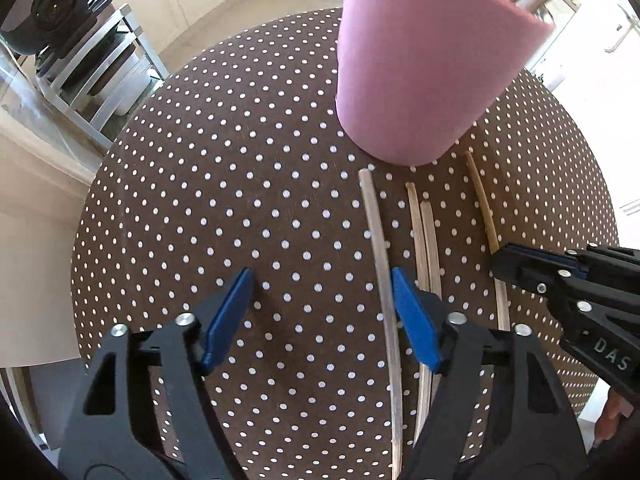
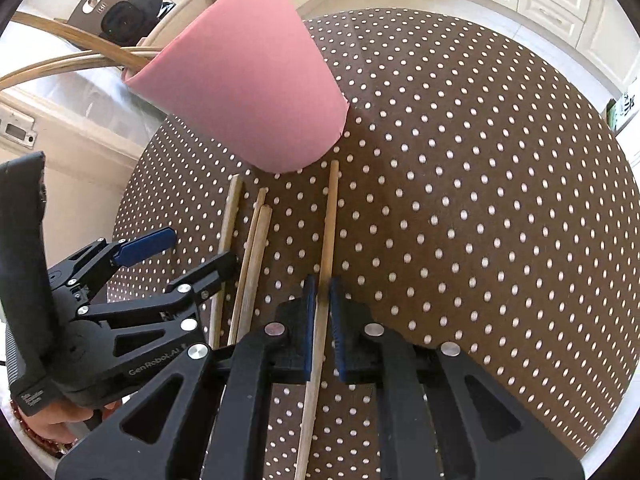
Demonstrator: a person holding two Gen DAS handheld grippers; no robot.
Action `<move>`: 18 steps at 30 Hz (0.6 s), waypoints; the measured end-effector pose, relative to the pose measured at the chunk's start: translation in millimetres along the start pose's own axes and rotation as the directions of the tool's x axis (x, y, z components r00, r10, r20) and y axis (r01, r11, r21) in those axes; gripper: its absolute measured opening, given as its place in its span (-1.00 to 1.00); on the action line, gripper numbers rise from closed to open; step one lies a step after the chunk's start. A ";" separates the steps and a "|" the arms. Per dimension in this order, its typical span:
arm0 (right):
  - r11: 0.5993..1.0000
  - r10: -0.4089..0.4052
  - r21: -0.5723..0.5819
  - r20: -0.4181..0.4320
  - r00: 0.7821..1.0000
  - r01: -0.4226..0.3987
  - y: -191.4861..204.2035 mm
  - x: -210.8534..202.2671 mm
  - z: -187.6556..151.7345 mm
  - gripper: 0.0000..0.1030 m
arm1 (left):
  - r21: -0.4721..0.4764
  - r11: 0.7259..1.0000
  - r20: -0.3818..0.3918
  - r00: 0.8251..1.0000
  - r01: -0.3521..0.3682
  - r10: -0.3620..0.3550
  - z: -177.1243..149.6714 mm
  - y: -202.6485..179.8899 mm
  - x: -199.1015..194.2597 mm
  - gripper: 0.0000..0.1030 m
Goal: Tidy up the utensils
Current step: 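Lower both grippers to the chopsticks and close each on one, then lift both chopsticks and lower them into the pink cup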
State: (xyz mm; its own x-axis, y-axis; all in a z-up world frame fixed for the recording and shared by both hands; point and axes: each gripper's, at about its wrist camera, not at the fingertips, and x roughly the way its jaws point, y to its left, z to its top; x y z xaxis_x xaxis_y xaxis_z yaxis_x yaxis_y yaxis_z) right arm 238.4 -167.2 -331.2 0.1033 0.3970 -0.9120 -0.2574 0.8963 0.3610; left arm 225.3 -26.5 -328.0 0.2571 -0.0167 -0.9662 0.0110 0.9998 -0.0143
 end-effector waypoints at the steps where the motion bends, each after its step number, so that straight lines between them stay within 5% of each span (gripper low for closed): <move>1: 1.000 -0.002 0.000 0.000 1.000 0.002 0.9 1.7 4.6 -0.83 | -0.006 1.000 0.001 1.000 0.003 -0.003 2.9 1.5 -0.6 0.13; 6: 0.999 -0.028 -0.020 -0.011 1.000 0.028 4.3 9.3 28.4 -0.87 | -0.003 1.000 -0.007 1.000 0.005 -0.005 16.9 4.4 0.4 -0.32; 9: 0.998 -0.050 -0.048 -0.012 0.999 0.049 8.6 12.5 36.0 -0.89 | -0.002 1.000 0.001 1.000 0.029 -0.029 16.3 3.0 -0.1 -0.75; 18: 0.998 -0.016 -0.057 0.034 0.999 0.018 17.2 -1.0 30.9 -0.91 | -0.024 0.996 0.063 0.994 0.090 -0.088 3.6 7.5 -23.2 -0.89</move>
State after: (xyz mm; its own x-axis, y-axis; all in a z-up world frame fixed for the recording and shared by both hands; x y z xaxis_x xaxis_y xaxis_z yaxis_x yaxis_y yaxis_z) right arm 263.5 -146.1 -318.0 0.1406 0.3888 -0.9105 -0.3094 0.8909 0.3326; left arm 222.9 -18.7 -304.8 0.3154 -0.1055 -0.9431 0.0114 0.9942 -0.1074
